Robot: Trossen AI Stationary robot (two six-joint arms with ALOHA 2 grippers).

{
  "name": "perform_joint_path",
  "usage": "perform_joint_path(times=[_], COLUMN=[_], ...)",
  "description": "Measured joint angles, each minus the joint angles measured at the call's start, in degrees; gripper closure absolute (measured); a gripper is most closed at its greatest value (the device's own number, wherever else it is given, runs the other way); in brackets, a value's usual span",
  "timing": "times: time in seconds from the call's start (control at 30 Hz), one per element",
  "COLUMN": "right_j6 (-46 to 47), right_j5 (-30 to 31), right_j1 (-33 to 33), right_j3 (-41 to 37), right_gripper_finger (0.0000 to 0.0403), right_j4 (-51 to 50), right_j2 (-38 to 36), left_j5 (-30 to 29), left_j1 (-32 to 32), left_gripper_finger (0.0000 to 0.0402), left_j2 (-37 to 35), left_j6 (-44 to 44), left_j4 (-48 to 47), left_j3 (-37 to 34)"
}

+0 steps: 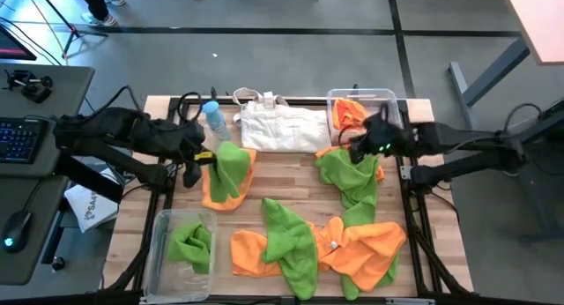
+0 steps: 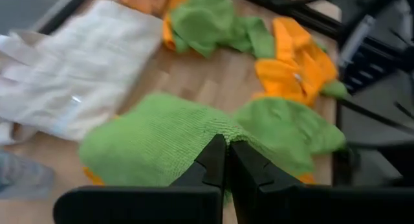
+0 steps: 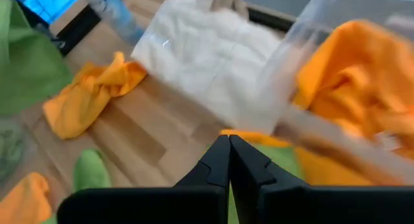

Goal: Sort microfiber towel by color & place in baskets
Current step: Put the green microfiber cloth into the bottom transparent bin

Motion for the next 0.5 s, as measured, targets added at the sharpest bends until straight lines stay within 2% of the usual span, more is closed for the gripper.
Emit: perform_joint_path(times=[0.23, 0.5], right_j6=[11.7, 20.2], right_j5=[4.9, 5.7], right_j1=[9.2, 14.9], right_j3=[0.0, 0.0], right_gripper_finger=[0.0403, 0.0403], right_j4=[3.5, 8.0], right_j2=[7.3, 14.0], left_j5=[4.4, 9.4], left_j1=[-6.0, -13.7], left_gripper_finger=[0.0401, 0.0401], left_j2=[-4.0, -6.4], left_j6=[-4.8, -13.2], left_j4=[-3.0, -7.6], left_j3=[0.0, 0.0])
